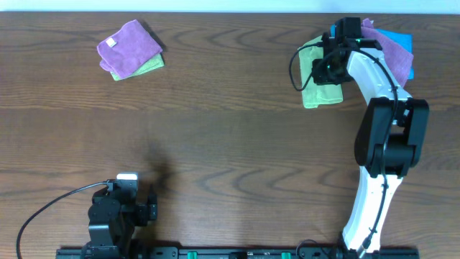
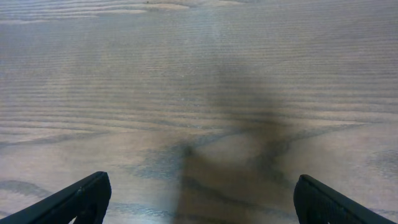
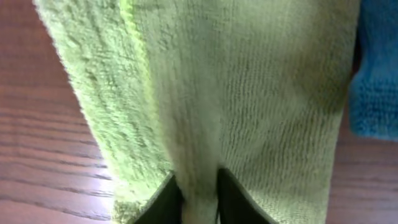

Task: Fold the cloth
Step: 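Grasp the lime-green cloth edge with the right gripper, then lift the cloth and drag it toward the table center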

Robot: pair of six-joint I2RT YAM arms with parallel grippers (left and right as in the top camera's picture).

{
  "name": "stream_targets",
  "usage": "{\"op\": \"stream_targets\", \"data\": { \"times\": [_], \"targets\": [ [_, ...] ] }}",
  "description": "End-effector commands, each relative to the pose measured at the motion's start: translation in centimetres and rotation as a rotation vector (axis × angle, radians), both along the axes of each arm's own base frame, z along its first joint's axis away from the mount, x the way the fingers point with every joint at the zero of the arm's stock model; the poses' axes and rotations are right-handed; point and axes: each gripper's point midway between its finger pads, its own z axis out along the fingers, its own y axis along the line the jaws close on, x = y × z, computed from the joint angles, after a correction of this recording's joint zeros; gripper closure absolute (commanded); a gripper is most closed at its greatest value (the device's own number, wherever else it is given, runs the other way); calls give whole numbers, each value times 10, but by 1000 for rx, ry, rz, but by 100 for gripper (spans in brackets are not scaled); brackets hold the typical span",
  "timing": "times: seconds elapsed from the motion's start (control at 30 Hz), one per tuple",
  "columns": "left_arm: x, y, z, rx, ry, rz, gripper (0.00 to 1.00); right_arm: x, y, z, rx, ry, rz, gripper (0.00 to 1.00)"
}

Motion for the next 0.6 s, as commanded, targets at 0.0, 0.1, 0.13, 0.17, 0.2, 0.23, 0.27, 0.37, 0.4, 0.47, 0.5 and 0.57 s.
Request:
{"op": "stream_targets", "data": {
  "times": [0.0,0.1,0.13,0.17,0.2,0.23,0.27,0.37,0.4,0.47,0.5,0.57],
  "targets": [
    [-9,2,-13,17,59,-1,5,3,2,3,-13,-8,15,99],
    [-9,2,-13,17,59,-1,5,0,5,9,-10,-5,46,99],
    [-9,2,-13,17,59,-1,5,0,6,14,-13,-10,56,99],
    [-9,2,-13,17,59,-1,5,0,10,24,-16,-26,73,99],
    [-9,2,-13,17,59,-1,5,1,13,33,-18,-43,78,99],
    [-9,2,-13,17,59,-1,5,2,15,43,-18,-64,83,99],
    [-9,2,-13,17,59,-1,5,3,18,55,-19,-90,89,99],
    [-9,2,-13,17,59,-1,5,1,28,86,-21,-141,113,99],
    [-9,2,-13,17,59,-1,5,-2,30,93,-21,-146,118,99],
    [-9,2,-13,17,58,-1,5,-9,37,103,-18,-143,131,99],
    [-9,2,-13,17,59,-1,5,-16,44,108,-15,-130,147,99],
    [-9,2,-13,17,59,-1,5,-28,66,113,32,-108,194,99]
  ]
}}
